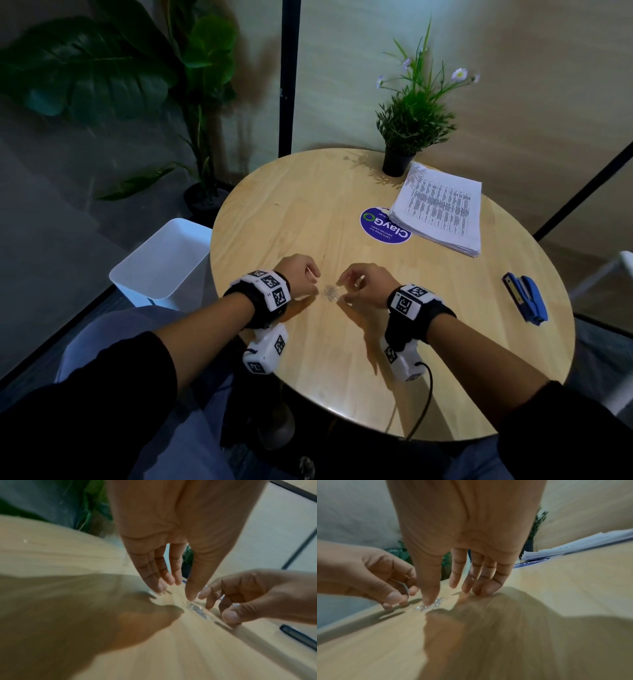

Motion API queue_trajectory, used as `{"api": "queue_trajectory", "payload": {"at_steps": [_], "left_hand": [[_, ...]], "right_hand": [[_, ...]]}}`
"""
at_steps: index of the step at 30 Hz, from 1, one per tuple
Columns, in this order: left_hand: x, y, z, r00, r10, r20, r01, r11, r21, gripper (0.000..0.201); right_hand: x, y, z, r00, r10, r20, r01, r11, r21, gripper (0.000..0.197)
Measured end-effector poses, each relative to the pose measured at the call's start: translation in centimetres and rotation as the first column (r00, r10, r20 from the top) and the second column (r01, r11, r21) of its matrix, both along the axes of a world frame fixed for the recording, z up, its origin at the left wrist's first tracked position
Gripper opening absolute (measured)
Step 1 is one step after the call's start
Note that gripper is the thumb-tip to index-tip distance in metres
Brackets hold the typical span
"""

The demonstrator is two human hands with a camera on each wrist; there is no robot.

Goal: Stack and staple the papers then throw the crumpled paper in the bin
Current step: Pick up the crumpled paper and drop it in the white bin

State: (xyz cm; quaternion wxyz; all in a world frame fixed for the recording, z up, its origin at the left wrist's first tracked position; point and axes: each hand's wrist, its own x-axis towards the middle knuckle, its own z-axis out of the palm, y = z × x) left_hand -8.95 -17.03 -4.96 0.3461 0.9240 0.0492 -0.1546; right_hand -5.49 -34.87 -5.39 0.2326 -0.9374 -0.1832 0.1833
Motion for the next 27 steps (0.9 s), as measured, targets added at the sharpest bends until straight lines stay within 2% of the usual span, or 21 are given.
{"api": "queue_trajectory", "payload": {"at_steps": [2,5,8,11,16,22,27], "left_hand": [[-0.1,-0.1,-0.2,0.998,-0.070,-0.003,0.070,0.993,0.098,0.039],[-0.1,-0.9,-0.9,0.997,-0.077,0.001,0.076,0.995,0.066,0.042],[-0.2,-1.5,-1.4,0.999,0.020,0.030,-0.019,0.999,-0.042,0.045],[-0.5,-1.4,-1.5,0.997,0.076,0.033,-0.074,0.995,-0.074,0.046],[-0.3,-1.0,-1.4,0.999,0.036,0.007,-0.036,0.999,-0.004,0.041],[-0.2,-1.3,-0.9,1.000,-0.017,0.000,0.017,0.996,0.083,0.037],[0.3,-1.8,-0.8,1.000,-0.028,-0.013,0.029,0.995,0.093,0.035]], "right_hand": [[-0.1,0.3,0.1,0.999,0.022,0.032,-0.018,0.995,-0.094,0.047],[0.0,1.6,0.0,0.997,0.061,0.037,-0.056,0.989,-0.138,0.052],[0.0,2.4,-0.2,0.997,0.068,0.019,-0.066,0.992,-0.103,0.043],[0.0,2.7,-0.2,1.000,0.013,-0.014,-0.013,0.999,-0.031,0.030],[0.3,2.7,-0.1,0.999,0.039,-0.031,-0.040,0.999,-0.033,0.017],[-0.2,2.3,-0.4,0.998,0.068,-0.015,-0.069,0.995,-0.068,0.015],[0.1,0.9,-0.3,0.999,-0.023,-0.045,0.026,0.997,0.078,0.011]]}}
